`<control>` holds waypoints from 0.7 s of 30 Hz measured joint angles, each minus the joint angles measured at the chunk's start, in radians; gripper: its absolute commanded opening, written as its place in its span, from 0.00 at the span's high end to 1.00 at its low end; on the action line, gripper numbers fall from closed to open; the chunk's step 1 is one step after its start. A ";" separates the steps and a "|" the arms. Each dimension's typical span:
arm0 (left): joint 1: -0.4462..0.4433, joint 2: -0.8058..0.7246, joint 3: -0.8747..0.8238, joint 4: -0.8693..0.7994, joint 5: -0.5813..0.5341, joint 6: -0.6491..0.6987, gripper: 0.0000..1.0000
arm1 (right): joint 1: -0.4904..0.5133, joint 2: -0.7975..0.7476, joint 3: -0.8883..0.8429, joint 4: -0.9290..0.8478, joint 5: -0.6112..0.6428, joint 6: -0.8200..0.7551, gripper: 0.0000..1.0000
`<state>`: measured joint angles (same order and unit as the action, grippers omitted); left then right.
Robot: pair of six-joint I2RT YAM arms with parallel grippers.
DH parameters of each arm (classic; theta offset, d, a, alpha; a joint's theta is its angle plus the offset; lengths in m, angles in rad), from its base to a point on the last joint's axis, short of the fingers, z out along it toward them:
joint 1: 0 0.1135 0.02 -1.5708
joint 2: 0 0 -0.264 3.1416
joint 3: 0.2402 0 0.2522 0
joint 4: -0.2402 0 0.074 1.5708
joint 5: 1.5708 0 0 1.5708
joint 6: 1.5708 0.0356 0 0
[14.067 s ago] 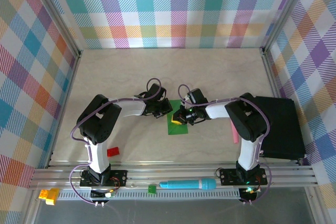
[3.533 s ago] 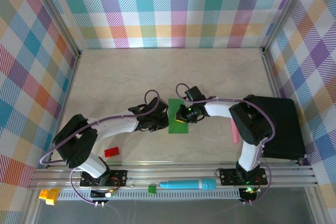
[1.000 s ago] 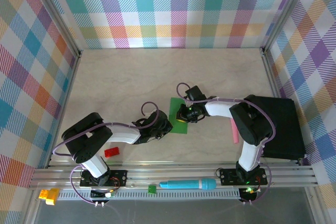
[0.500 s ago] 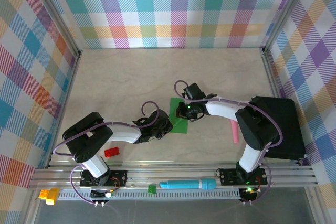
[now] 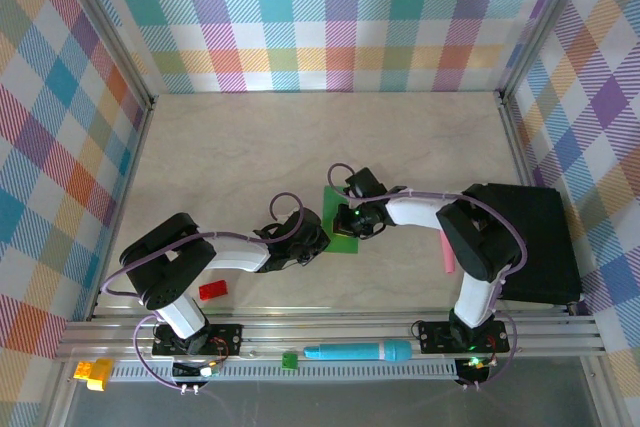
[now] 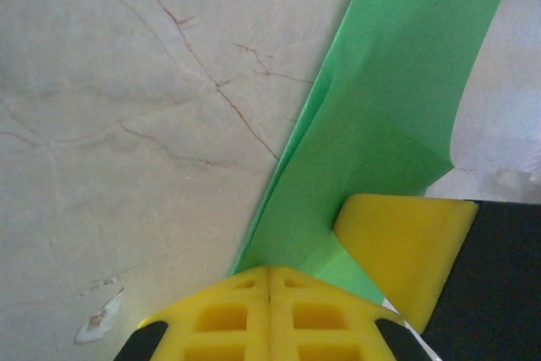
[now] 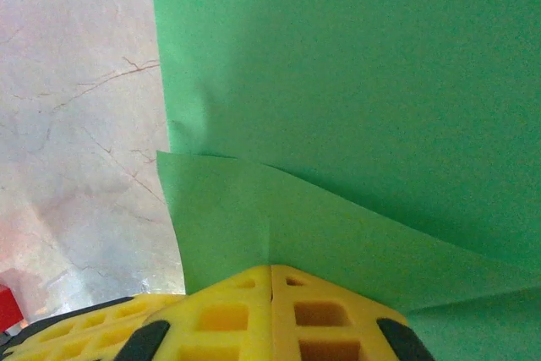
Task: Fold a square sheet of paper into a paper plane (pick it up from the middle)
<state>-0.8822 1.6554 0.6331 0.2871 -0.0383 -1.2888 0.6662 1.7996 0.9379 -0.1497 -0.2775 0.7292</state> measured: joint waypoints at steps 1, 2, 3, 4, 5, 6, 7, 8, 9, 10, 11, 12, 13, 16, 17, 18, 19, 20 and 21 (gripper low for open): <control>0.000 0.000 0.000 0.000 0.000 -0.003 1.00 | 0.000 -0.002 -0.006 0.008 0.002 0.000 0.97; 0.000 0.000 0.000 -0.002 0.000 -0.006 1.00 | 0.000 -0.006 -0.013 0.019 0.003 0.000 0.97; 0.000 0.000 0.000 -0.003 0.000 -0.010 1.00 | -0.002 -0.009 -0.021 0.031 0.005 0.001 0.97; 0.000 0.000 0.000 -0.004 0.000 -0.016 1.00 | -0.007 -0.012 -0.028 0.042 0.007 0.003 0.97; 0.000 0.000 0.000 -0.006 0.000 -0.025 1.00 | -0.012 -0.015 -0.037 0.054 0.007 0.005 0.97; 0.000 0.000 0.000 -0.008 0.000 -0.034 1.00 | -0.017 -0.017 -0.047 0.069 0.001 0.008 0.97; 0.000 0.000 0.000 -0.008 -0.001 -0.041 1.00 | -0.021 -0.018 -0.055 0.083 -0.008 0.011 0.97; 0.000 0.000 0.000 -0.008 0.000 -0.050 1.00 | -0.028 -0.019 -0.064 0.100 -0.020 0.014 0.97; 0.000 0.000 0.000 -0.009 0.000 -0.058 1.00 | -0.035 -0.019 -0.074 0.116 -0.032 0.015 0.97; 0.000 0.000 0.000 -0.009 0.000 -0.064 1.00 | -0.040 -0.020 -0.080 0.127 -0.043 0.016 0.97; 0.000 0.000 -0.002 -0.008 0.000 -0.072 1.00 | -0.047 -0.020 -0.086 0.139 -0.054 0.016 0.97; 0.000 0.000 -0.003 -0.006 0.000 -0.080 1.00 | -0.056 -0.020 -0.090 0.145 -0.061 0.016 0.97; 0.000 0.000 -0.004 -0.003 0.000 -0.085 1.00 | -0.067 -0.020 -0.093 0.151 -0.067 0.016 0.97; 0.000 0.000 -0.008 0.004 0.000 -0.095 1.00 | -0.109 -0.020 -0.096 0.158 -0.073 0.016 0.97; 0.000 0.001 -0.008 0.004 0.000 -0.098 1.00 | -0.124 -0.020 -0.097 0.161 -0.073 0.016 0.97; 0.000 0.001 -0.008 0.004 0.000 -0.100 1.00 | -0.143 -0.020 -0.098 0.163 -0.075 0.016 0.97; 0.000 0.001 -0.008 0.004 0.000 -0.102 1.00 | -0.159 -0.020 -0.100 0.166 -0.076 0.017 0.97; 0.000 0.001 -0.008 0.005 0.000 -0.103 1.00 | -0.174 -0.020 -0.101 0.169 -0.076 0.018 0.97; 0.000 0.003 -0.008 0.008 0.001 -0.103 1.00 | -0.188 -0.020 -0.102 0.172 -0.077 0.018 0.97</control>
<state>-0.8822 1.6585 0.6247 0.2947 -0.0372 -1.3918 0.4786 1.7798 0.8356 0.0223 -0.3542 0.7471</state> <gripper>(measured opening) 0.044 0.043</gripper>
